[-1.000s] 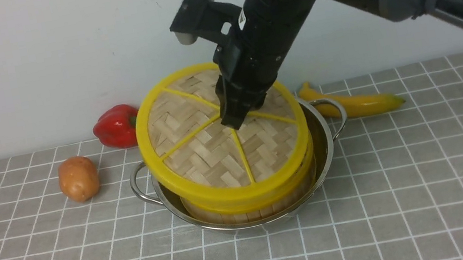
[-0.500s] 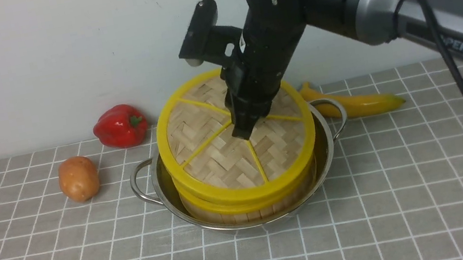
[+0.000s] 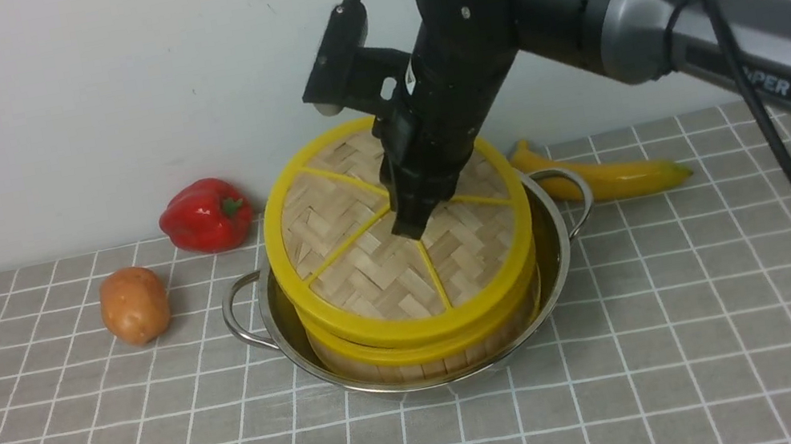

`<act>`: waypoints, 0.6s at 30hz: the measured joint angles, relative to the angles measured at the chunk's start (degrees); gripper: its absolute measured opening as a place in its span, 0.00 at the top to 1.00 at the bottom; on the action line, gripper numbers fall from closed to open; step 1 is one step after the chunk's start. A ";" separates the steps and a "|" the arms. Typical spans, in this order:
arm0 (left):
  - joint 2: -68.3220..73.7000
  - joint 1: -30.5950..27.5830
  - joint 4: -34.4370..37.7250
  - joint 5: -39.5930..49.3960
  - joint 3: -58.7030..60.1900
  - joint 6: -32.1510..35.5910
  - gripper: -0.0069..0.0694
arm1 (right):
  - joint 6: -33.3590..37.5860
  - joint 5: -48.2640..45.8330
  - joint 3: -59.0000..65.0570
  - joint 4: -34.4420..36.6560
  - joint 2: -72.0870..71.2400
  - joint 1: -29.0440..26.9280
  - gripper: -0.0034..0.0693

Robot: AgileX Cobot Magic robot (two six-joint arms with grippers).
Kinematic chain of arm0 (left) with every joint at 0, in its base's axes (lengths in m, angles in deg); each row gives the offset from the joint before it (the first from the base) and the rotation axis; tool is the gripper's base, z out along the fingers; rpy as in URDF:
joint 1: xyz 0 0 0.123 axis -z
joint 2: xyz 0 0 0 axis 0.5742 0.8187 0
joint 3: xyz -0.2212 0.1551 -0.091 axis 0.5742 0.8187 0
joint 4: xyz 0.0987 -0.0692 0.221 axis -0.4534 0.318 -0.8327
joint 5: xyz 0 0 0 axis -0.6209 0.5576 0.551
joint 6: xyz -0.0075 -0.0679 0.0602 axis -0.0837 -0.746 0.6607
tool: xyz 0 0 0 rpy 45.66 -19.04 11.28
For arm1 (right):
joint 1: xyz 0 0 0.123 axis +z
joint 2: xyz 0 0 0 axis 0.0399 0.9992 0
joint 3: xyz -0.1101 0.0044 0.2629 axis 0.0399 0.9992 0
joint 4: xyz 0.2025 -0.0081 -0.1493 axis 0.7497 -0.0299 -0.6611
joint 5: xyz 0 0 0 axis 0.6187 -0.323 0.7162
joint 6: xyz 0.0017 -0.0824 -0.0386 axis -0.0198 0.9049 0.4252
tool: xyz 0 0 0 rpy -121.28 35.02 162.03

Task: Place the steamer in the pot on the grey tablecloth, and put the lid on the steamer.
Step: 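Place the bamboo steamer lid onto the steamer basket in the pot with the right gripper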

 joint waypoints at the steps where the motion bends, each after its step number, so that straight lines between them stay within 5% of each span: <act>1: 0.00 0.00 0.00 0.00 0.00 0.00 0.59 | 0.00 0.12 0.00 0.00 0.00 0.00 0.75; 18: 0.00 0.00 0.00 0.00 0.00 0.00 0.59 | 0.00 -0.94 0.00 0.05 0.00 0.00 0.75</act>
